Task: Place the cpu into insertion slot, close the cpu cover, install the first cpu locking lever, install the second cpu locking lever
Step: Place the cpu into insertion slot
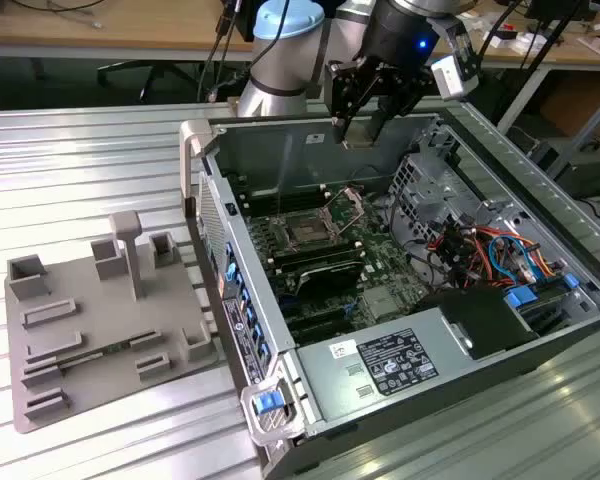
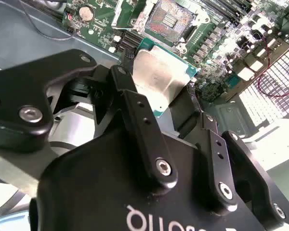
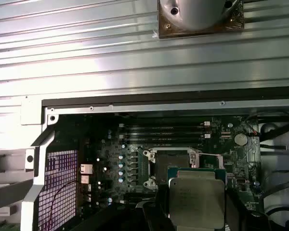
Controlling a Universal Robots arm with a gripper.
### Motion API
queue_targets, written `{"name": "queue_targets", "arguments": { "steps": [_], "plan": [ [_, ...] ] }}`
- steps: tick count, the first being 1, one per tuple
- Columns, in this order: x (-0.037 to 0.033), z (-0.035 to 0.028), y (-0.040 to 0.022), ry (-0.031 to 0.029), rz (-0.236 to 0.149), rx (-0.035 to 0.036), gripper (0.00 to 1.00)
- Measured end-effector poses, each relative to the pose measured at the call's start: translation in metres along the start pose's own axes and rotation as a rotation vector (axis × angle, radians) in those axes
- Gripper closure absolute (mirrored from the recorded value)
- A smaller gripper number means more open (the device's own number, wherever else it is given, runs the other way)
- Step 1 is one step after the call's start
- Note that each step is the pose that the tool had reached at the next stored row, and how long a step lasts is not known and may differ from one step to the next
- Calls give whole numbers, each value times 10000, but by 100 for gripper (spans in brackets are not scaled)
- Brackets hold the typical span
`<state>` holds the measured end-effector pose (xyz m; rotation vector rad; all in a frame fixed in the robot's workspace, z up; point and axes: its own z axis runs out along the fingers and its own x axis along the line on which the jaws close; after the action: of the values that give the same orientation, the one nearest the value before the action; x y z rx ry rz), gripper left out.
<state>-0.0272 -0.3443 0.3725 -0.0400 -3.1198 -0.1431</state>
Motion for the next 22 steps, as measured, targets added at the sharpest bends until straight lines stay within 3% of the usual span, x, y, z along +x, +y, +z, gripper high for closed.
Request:
{"name": "queue_targets", "arguments": {
  "steps": [3, 22],
  "plan": [
    [0, 29, -3, 0, 0, 1, 45],
    [1, 55, -35, 3, -36, 1, 45]
  ]
}}
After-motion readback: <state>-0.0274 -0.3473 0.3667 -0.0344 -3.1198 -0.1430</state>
